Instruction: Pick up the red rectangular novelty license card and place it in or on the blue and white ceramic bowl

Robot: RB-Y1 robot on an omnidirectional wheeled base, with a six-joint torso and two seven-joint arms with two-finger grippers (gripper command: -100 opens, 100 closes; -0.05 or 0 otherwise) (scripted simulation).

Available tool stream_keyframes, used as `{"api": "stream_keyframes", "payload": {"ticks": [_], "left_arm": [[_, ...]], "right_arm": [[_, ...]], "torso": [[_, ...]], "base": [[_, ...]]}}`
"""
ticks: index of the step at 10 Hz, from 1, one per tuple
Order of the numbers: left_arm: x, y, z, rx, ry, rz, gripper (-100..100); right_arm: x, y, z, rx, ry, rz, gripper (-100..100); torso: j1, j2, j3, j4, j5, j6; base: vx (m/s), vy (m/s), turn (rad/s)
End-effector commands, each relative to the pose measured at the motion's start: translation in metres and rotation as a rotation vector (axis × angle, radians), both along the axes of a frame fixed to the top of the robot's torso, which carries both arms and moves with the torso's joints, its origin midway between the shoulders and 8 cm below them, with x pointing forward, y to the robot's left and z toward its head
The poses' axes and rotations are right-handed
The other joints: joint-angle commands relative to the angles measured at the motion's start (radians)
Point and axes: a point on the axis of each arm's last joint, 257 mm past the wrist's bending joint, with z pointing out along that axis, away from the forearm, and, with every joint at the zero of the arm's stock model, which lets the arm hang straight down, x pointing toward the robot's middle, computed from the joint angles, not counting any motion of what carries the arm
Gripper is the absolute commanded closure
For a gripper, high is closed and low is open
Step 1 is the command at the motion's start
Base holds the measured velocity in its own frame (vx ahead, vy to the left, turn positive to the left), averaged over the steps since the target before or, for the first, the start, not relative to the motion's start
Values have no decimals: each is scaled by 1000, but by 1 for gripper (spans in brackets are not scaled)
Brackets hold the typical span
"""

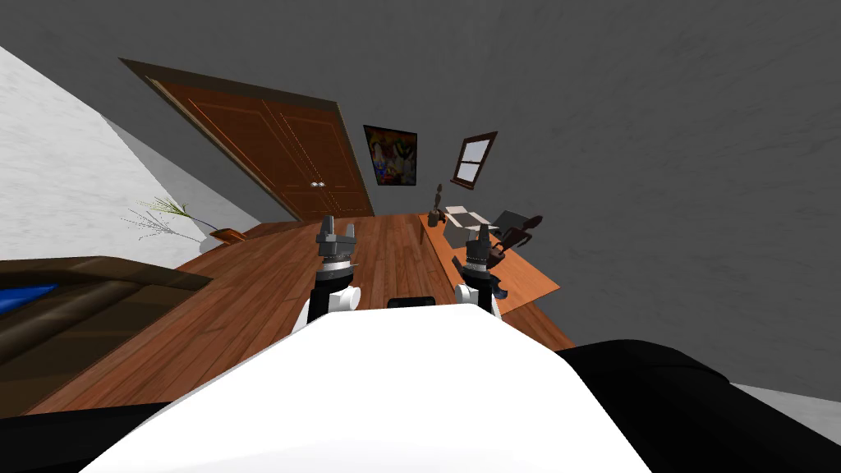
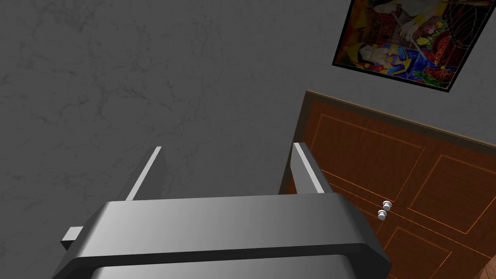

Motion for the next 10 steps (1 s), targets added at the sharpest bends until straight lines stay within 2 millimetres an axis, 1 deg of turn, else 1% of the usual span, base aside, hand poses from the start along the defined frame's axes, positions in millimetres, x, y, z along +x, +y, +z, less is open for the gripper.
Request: {"api": "stream_keyframes", "payload": {"ticks": [1,2,3,5,7,10], "left_arm": [[0,0,0,0,0,0,0],[0,0,0,0,0,0,0],[0,0,0,0,0,0,0],[0,0,0,0,0,0,0],[0,0,0,0,0,0,0],[0,0,0,0,0,0,0]], "right_arm": [[2,1,-6,-29,27,24,-100],[4,0,-12,-37,50,37,-100],[4,0,-12,-45,52,41,-100],[8,-6,-30,-50,117,67,-100],[12,-19,-53,-23,198,84,-100],[13,-47,-95,71,336,90,-100]], "torso": [[0,0,0,0,0,0],[0,0,0,0,0,0],[0,-1,-1,0,0,0],[0,-1,-1,0,0,0],[0,-3,-2,-1,0,0],[0,-4,-3,-1,0,0]], "base": [[10,1,25],[24,1,30],[21,1,11],[27,3,40],[55,5,54],[69,6,86]]}}
